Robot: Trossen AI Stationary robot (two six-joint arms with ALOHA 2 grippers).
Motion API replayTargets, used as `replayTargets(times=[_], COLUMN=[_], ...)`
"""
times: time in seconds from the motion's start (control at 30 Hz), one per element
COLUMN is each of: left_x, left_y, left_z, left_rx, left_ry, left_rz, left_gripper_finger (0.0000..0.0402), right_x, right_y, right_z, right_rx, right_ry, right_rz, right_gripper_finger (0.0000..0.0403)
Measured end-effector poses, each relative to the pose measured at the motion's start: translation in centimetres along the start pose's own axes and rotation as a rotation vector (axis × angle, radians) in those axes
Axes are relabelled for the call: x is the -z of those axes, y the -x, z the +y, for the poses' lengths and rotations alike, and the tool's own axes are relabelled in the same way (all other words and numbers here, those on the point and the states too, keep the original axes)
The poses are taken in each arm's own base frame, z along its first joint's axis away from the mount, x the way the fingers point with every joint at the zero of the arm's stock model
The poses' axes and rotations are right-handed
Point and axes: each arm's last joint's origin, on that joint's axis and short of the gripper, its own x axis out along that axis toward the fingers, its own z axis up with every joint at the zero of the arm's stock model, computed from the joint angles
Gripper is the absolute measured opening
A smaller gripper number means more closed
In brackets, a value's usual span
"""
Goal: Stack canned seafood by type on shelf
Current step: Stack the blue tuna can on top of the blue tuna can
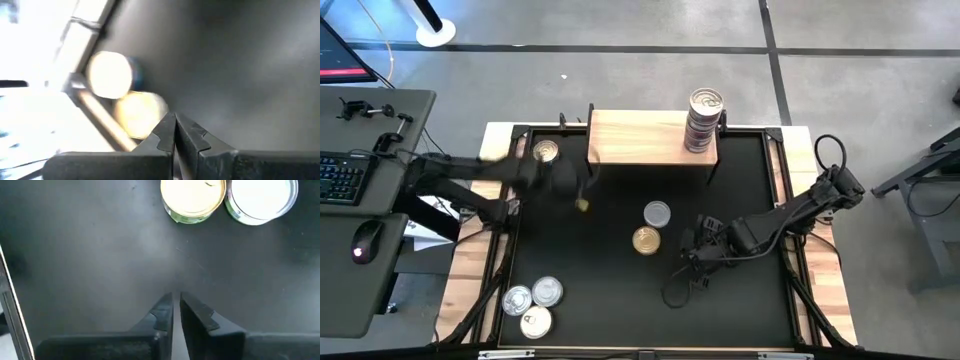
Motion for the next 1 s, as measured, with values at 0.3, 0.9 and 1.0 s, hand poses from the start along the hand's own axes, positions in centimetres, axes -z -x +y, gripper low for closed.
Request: replayTargets(times=[0.3,0.9,1.0], left_x=[-1.0,-2.7,-2.7], left_y=[-7.9,-18.5,-19.4], left_z=[9.7,11.8,11.7], left_rx=[0.065,0.102,0.128], left_ry=[-0.091,-0.001,0.004], left_rz=[0.052,0.237,0.259], left_gripper_finger=[0.0000,0.0000,0.0000], right_x=[0.7,0.2,0.1], right_y=[0.3,0.4,0.4], right_z=[1.0,1.6,1.6], right_rx=[-0.036,-0.079,-0.086], right_ry=[-0.110,-0.298,-0.319], right_rz=[0.011,-0.074,-0.077], right_gripper_finger=[0.0009,0.0000,0.0000])
